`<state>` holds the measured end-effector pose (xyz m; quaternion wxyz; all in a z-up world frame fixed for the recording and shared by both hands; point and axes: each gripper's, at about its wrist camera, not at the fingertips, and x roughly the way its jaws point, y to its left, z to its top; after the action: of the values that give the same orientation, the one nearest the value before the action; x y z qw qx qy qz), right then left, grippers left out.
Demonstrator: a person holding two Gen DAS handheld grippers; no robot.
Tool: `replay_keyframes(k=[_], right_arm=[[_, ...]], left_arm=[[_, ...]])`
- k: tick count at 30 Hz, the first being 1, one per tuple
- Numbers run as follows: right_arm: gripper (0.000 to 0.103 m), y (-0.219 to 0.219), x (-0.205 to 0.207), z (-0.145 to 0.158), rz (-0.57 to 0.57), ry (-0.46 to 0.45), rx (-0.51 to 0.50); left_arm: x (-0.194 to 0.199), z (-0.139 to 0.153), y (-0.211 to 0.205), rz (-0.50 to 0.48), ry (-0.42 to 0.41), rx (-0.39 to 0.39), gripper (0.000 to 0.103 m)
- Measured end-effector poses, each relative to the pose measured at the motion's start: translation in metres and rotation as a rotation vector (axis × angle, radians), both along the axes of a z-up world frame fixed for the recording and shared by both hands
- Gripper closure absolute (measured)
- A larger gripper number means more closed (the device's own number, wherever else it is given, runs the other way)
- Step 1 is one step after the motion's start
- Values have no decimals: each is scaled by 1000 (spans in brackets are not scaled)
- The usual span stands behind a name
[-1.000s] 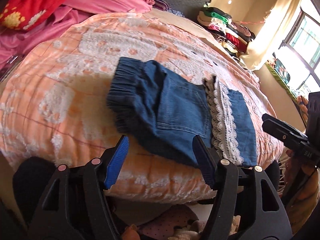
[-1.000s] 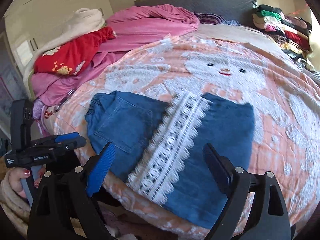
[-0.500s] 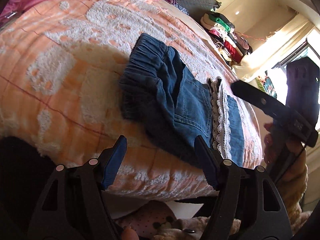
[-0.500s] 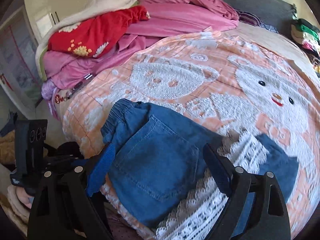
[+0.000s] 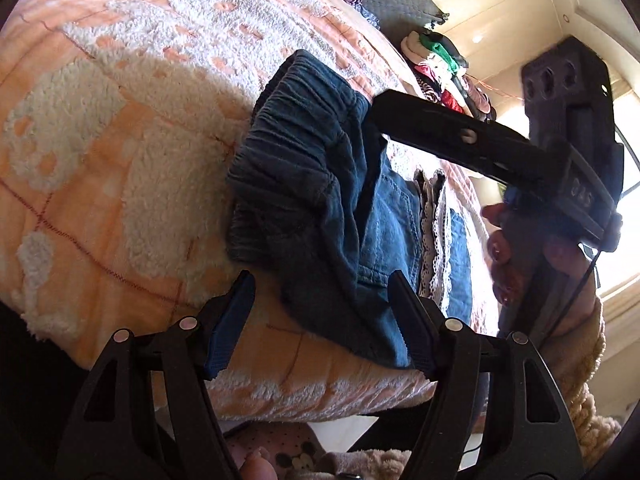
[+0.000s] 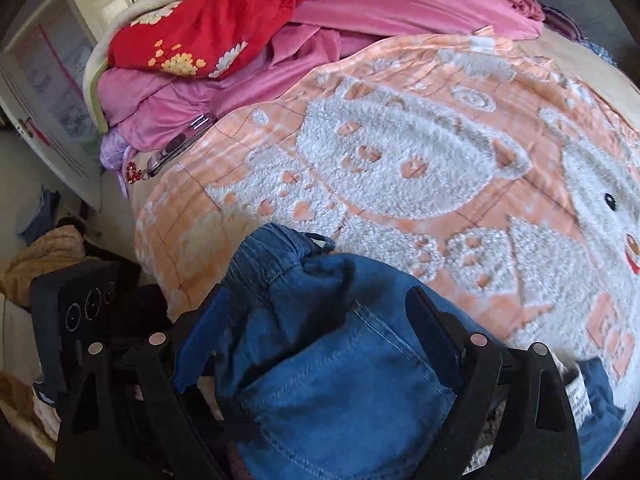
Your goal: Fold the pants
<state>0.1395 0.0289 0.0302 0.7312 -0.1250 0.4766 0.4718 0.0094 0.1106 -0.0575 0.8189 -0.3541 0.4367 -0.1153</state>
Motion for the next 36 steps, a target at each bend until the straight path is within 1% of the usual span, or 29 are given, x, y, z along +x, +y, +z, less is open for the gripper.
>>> replay_keyframes(k=[2, 5, 9, 12, 13, 14, 15, 16, 17, 21, 24, 28, 31, 36], right_arm=[[15, 9, 3, -5, 21, 14, -9], [15, 19, 9, -11, 41, 23, -25], [15, 31, 13, -18, 88, 13, -42], [16, 39, 16, -28, 125, 34, -44], [22, 41, 17, -33, 139, 51, -46], [34, 43, 18, -38, 154, 70, -43], [38, 43, 18, -43, 164, 92, -37], [45, 42, 18, -45, 164, 102, -20], [50, 39, 18, -46, 164, 106, 4], [56, 25, 16, -38, 148, 101, 66], [56, 13, 14, -27, 136, 84, 99], [56, -6, 16, -9, 118, 69, 149], [56, -25, 16, 3, 104, 58, 180], [56, -57, 13, 14, 71, 51, 222]], left_arm=[[4, -1, 1, 6, 1, -2, 49], [8, -3, 2, 15, 2, -28, 50], [10, -5, 3, 22, 3, -39, 50], [17, -5, 4, 33, 5, -48, 50], [17, -5, 4, 38, 6, -52, 50], [18, -5, 5, 42, 10, -55, 50], [20, -5, 4, 44, 11, -55, 50], [20, -4, 3, 46, 14, -54, 50], [20, -4, 3, 47, 15, -53, 50], [22, 0, 1, 57, 28, -48, 50], [28, 11, -8, 53, 15, -23, 52], [28, 26, -20, 35, -17, -11, 53], [29, 37, -34, 13, -39, 1, 53], [37, 51, -59, -33, -58, 32, 53]])
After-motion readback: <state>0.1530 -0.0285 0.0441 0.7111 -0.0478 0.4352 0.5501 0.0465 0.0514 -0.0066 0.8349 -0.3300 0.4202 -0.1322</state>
